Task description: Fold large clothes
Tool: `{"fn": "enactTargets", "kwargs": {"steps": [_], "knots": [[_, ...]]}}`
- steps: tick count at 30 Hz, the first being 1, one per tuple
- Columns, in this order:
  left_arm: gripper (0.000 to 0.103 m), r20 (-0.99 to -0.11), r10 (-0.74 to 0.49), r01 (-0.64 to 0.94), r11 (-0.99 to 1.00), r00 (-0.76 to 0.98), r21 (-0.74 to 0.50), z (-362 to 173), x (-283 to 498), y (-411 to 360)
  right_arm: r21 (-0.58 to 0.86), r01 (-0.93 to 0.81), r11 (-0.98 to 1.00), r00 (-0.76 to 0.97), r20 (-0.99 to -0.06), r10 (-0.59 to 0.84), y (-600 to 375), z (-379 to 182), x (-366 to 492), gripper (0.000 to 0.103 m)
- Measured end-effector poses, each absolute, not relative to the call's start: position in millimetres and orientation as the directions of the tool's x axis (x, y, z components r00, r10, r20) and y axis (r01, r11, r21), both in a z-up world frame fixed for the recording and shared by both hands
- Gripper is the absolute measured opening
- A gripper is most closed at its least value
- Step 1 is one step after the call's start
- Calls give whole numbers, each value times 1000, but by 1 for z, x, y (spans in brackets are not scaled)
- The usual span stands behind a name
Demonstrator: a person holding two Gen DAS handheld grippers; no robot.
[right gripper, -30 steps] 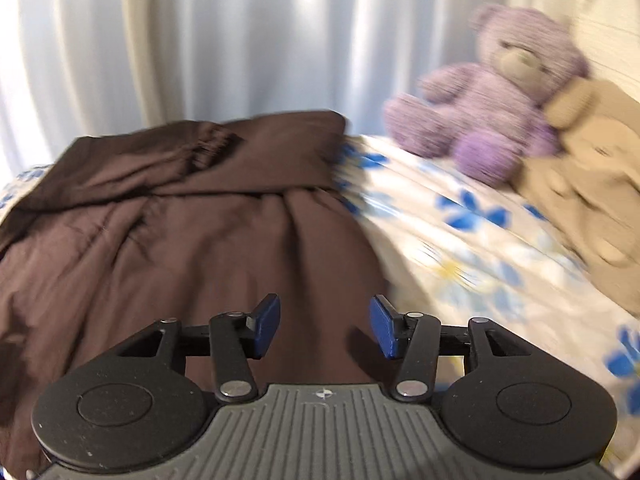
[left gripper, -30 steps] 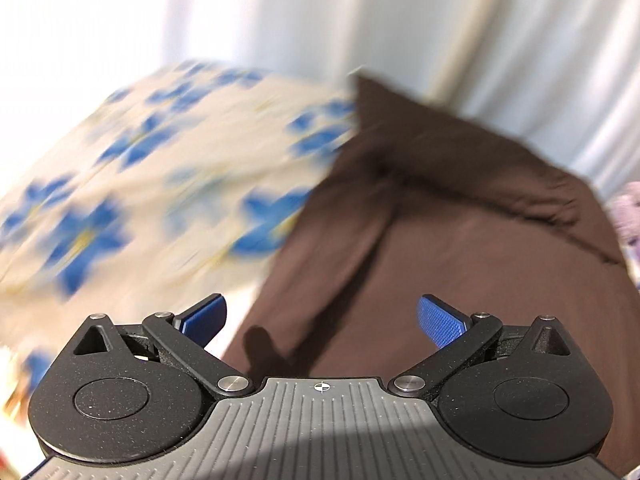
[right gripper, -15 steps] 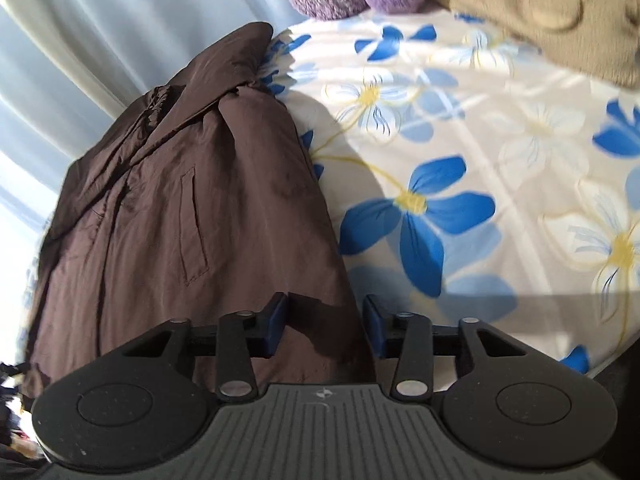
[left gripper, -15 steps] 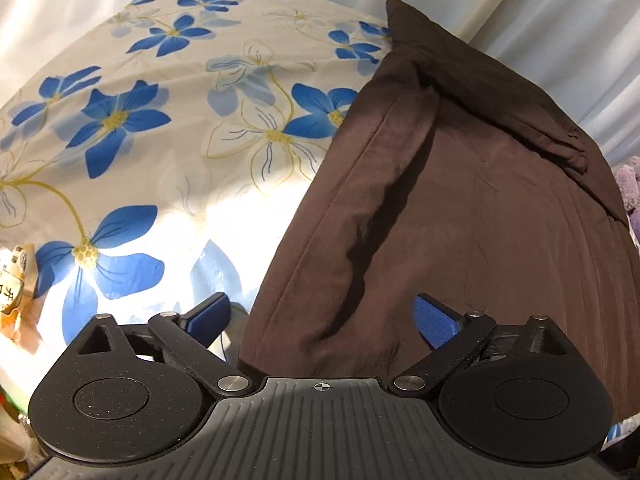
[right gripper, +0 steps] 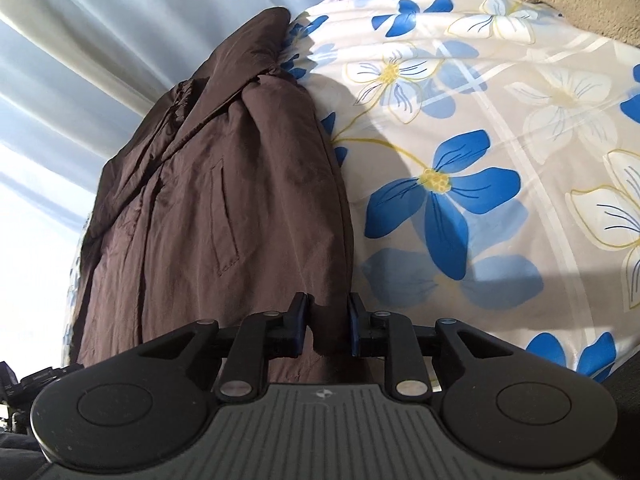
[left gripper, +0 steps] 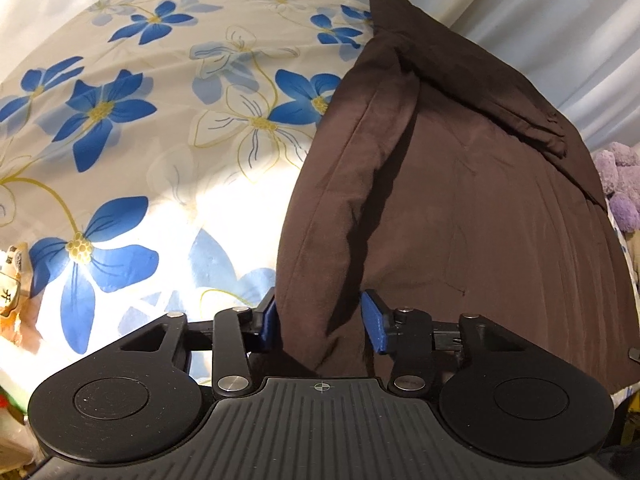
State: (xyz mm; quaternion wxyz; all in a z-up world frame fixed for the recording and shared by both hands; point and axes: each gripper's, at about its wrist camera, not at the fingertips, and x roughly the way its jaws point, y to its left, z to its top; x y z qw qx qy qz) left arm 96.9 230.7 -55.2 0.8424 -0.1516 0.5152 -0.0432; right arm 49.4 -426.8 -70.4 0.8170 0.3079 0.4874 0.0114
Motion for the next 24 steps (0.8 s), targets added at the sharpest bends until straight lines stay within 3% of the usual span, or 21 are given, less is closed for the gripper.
{"fn": "enactTargets", "kwargs": {"steps": [8,10,12,24], "knots": [[21,-846,-252,-110,934,470,-339,-52,97,237,477,235,847,486,-812,323,-424,-71,53,22],[16,-837,-264,-117,926,479,-359,-48,96,237,479,229,847,490,-809,325,-422,-70,54,12],[14,-822,-278,-128,913,497,-387,-41,96,238,488,216,846,514,-793,326,-417,-65,53,10],[13,-660,-402,-109,799,635,-591,8,121,231,697,34,717,741,-499,449,-406,-7,99,7]]}}
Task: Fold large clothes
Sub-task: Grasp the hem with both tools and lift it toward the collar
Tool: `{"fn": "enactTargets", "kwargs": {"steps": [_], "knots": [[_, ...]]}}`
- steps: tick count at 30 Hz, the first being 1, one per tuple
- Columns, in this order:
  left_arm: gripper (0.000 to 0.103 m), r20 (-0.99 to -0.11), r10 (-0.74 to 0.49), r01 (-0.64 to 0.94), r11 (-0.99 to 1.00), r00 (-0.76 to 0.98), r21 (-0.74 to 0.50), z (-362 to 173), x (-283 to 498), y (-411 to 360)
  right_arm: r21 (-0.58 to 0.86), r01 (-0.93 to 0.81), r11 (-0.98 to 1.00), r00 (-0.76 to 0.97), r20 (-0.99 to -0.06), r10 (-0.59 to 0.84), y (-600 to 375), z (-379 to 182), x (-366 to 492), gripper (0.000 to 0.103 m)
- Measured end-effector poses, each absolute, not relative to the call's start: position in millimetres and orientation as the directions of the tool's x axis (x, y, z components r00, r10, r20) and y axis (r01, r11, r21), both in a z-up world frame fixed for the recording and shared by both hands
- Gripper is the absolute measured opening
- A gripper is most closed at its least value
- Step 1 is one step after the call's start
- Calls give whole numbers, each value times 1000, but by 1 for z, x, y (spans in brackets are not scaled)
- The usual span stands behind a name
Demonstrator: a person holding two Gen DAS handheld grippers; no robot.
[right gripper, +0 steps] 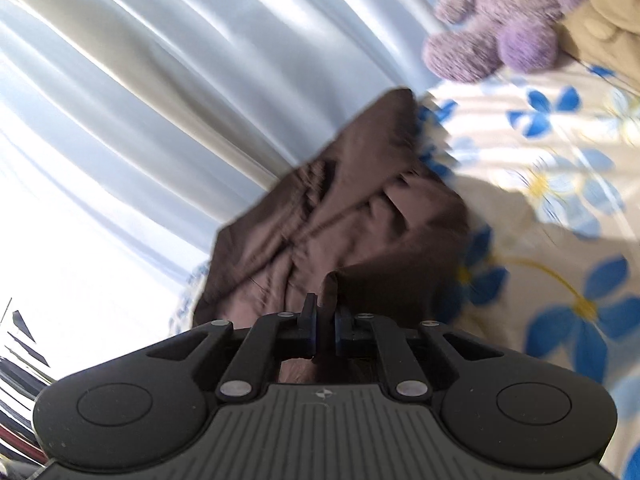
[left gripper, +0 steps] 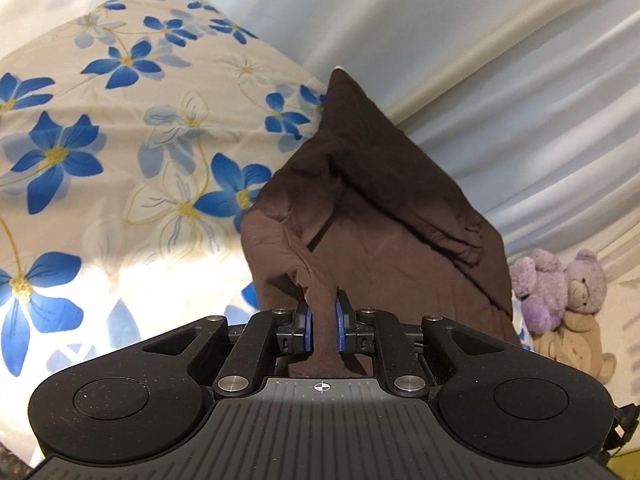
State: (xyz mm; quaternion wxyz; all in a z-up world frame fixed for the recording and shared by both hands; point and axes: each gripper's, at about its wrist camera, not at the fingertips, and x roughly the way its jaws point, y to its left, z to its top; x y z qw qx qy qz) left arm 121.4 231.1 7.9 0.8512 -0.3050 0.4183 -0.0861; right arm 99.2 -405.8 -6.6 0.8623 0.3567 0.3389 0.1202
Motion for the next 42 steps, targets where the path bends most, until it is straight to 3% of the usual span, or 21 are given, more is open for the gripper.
{"fn": "enactTargets", "kwargs": {"steps": [5,12,20,26,29,31,32,35,37,39,42], "knots": [[13,-589,-449,-81,746,672,-661,30,162,231,693,-29,721,786,-430,444,-397,8,147,7],[13,-512,-457,-37,719,727,-694,58,249,244,615,-8,788,847,-415,333,-389,37,221,7],[16,-564,-353,-159,728,747,-666,10,363,236,516,227,826,875,-480,59,-406,33,310,7],[39,-596,-328,-207,727,733,-654,-35,407,221,417,346,840,812,-582,-46,-416,-12,367,12],[46,-571,-333,-179,729,751,-661,-38,410,222,391,383,837,814,-571,-106,-420,-19,372,24],[55,-553,-334,-175,717,763,-675,-40,411,226,336,408,849,826,-532,-186,-424,-16,366,43],[60,-541,-320,-180,711,777,-679,-40,410,229,318,397,861,827,-531,-186,-425,-17,366,44],[84,-490,-210,-191,738,846,-647,-32,402,238,273,332,903,788,-607,-106,-420,-31,379,55],[88,-484,-204,-155,783,851,-602,-28,405,236,234,305,923,764,-638,-91,-414,-44,388,63],[94,-513,-264,-85,825,817,-559,-31,412,227,195,293,936,742,-664,-94,-411,-53,397,64],[94,-575,-281,-31,881,769,-472,-40,424,207,189,275,943,723,-687,-73,-410,-62,407,65]]}}
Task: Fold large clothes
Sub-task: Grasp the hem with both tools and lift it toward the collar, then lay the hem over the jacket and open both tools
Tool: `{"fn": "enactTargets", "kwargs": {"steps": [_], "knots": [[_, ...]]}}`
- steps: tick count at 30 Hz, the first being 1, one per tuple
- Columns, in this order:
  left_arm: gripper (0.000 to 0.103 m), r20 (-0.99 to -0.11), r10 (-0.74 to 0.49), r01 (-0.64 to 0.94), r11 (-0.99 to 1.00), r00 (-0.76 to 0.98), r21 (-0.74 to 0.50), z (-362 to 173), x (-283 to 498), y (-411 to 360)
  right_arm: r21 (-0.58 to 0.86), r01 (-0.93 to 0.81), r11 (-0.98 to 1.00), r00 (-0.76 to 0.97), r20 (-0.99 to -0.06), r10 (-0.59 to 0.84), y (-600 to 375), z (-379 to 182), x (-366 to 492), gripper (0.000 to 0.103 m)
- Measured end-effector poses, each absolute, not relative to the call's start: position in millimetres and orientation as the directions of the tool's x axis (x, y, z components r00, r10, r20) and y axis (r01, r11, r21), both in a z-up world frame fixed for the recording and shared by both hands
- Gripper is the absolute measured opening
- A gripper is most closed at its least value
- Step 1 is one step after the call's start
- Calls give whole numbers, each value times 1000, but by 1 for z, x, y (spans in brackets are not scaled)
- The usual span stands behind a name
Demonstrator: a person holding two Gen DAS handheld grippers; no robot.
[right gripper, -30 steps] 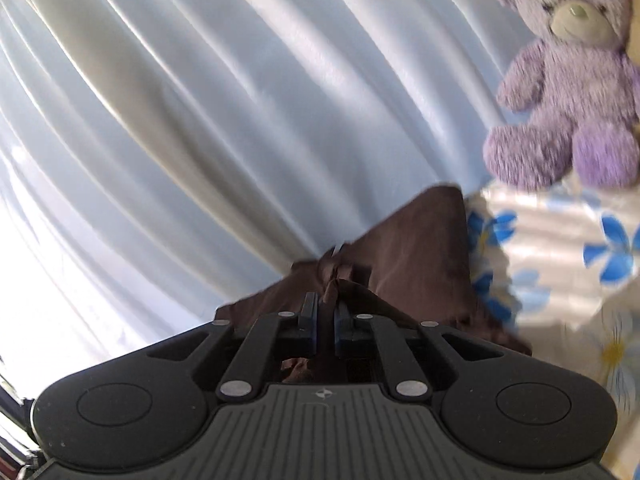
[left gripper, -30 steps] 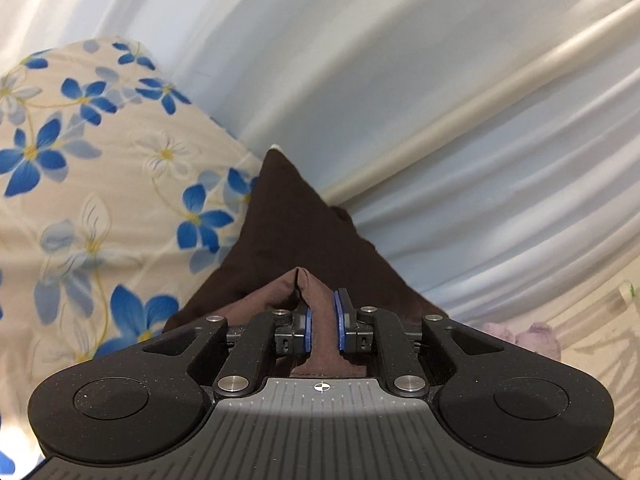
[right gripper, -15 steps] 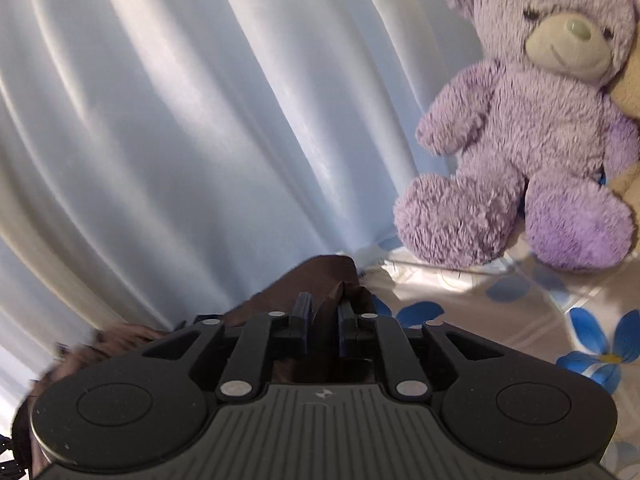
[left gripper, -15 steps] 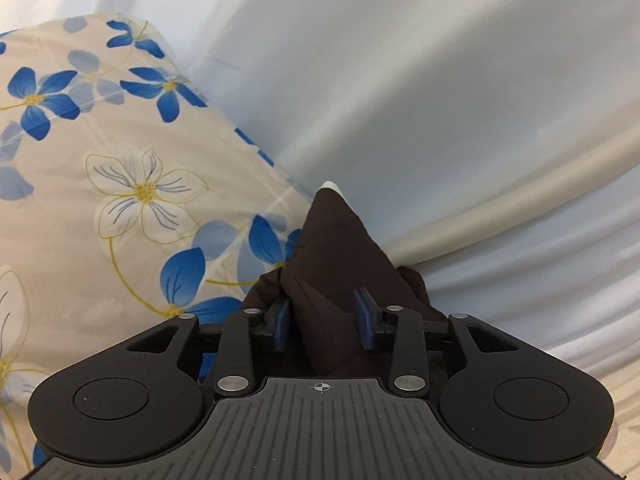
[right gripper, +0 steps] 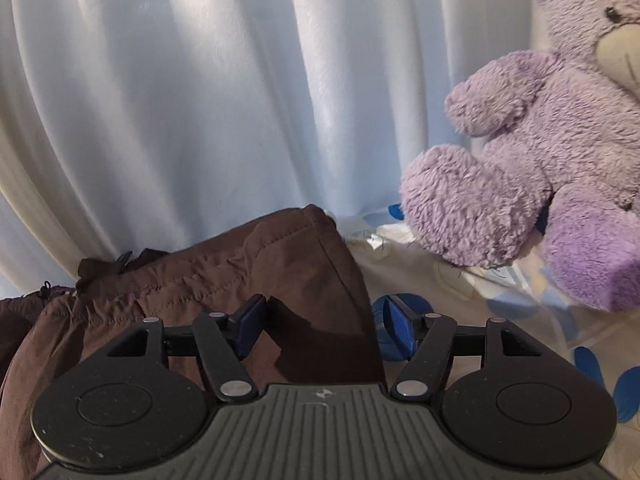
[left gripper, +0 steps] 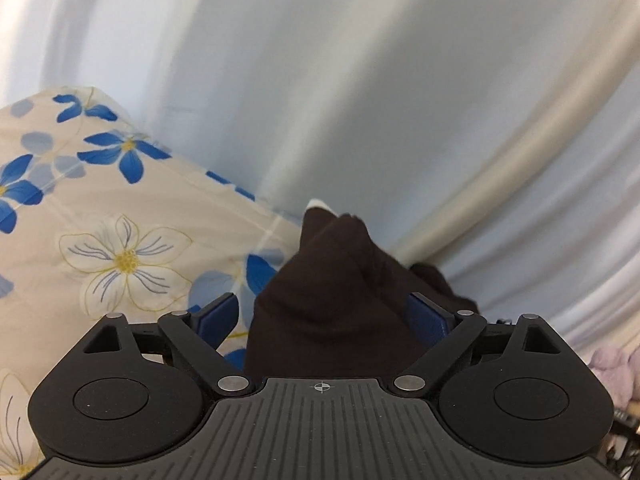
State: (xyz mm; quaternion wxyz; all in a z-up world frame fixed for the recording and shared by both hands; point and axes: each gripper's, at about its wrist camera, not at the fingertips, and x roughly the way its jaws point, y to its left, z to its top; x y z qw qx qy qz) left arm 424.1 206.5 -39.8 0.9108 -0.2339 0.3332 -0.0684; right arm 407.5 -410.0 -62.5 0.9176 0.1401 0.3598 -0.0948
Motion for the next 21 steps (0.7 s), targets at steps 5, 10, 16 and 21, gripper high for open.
{"fn": "enactTargets", "kwargs": {"steps": [5,10,16,21], "knots": [[68,-651,-247,-49,915,718,-401,-55,439,193,144,243,959,740,-666,-87,-398,-64,414,39],[19,-619,-243,-41,912,747,-407,-39,423,199,58,243,968,789,-593,-162,-379,-61,402,13],[17,-481,-228,23,918,846,-396,32,410,193,85,242,967,882,-434,-182,-363,-15,382,10],[22,-440,-103,-48,946,892,-319,51,447,168,51,265,963,923,-303,-238,-354,26,398,10]]}}
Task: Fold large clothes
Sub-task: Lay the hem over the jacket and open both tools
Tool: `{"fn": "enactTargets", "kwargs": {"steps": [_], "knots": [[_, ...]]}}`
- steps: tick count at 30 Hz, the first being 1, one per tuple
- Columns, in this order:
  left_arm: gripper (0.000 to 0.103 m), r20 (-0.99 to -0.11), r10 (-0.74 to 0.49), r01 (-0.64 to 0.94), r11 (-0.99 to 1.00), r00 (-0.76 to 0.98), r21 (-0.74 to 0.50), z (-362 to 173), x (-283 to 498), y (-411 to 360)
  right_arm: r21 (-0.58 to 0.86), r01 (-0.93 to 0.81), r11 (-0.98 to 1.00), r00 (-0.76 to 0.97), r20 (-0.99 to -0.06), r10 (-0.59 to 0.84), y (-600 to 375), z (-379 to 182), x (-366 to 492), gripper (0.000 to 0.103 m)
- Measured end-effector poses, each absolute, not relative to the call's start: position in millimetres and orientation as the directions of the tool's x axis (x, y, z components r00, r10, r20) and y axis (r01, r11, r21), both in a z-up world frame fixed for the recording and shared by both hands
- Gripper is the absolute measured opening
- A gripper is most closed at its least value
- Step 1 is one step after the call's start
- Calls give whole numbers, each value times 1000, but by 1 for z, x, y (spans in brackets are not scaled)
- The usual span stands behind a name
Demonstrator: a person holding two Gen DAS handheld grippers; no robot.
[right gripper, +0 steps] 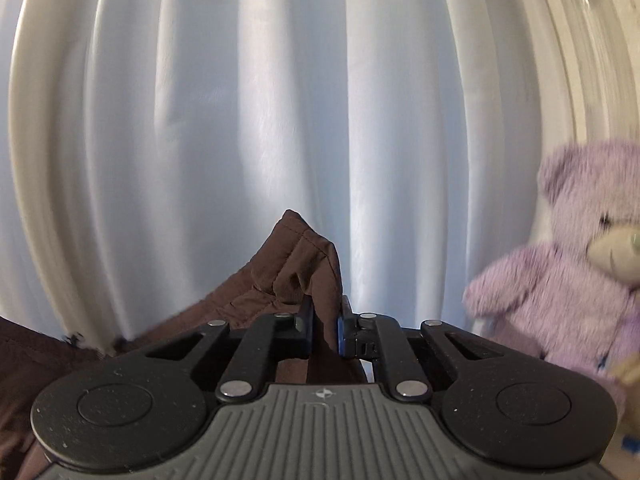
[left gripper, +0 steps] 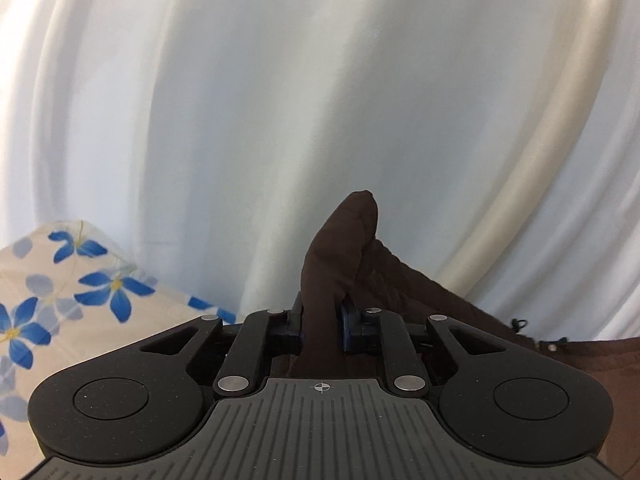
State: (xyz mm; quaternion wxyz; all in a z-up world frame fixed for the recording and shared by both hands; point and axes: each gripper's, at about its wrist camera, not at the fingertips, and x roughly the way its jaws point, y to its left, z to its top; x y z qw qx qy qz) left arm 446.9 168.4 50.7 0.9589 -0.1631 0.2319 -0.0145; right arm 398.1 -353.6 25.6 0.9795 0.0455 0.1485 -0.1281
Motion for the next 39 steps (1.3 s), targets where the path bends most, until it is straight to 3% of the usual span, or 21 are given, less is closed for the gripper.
{"fn": "enactTargets", "kwargs": {"steps": [3,7,8,12,18,21,25,29,32,34,37,39], "knots": [[29,-477,-15,-130,954,879,-269,20,474,153,-18,338,941,900,-284,-329,-347,17,426,10],[38,-562,93,-209,967,822,-147,-37,496,134,-106,390,915,840,-366,-400,-345,-33,462,11],[49,-565,119,-223,967,817,-119,-48,498,132,-119,397,910,824,-392,-410,-345,-48,467,11],[68,-581,101,-262,944,807,-200,-64,501,146,-186,414,891,778,-436,-453,-347,-92,475,15],[86,-616,74,-311,906,785,-288,-81,501,167,-206,419,885,710,-534,-460,-356,-117,495,21],[91,-623,70,-327,893,779,-309,-80,499,172,-205,426,881,709,-529,-466,-358,-115,491,26],[89,-600,-2,-286,878,800,-384,-62,480,183,-159,441,884,711,-539,-451,-363,-102,482,48],[89,-498,-37,-187,901,866,-393,-28,450,165,-85,417,905,777,-483,-403,-354,-74,447,48],[89,-458,-135,-58,922,879,-382,-8,442,118,-50,390,920,832,-409,-375,-333,-56,431,45],[90,-439,-224,46,923,870,-382,-2,445,78,13,327,945,865,-408,-293,-310,-47,435,23],[90,-438,-293,138,926,850,-353,-3,461,18,92,148,985,893,-441,-93,-258,-43,454,7],[89,-459,-259,128,946,850,-296,-10,474,-12,125,43,991,886,-464,20,-219,-45,473,4]]}}
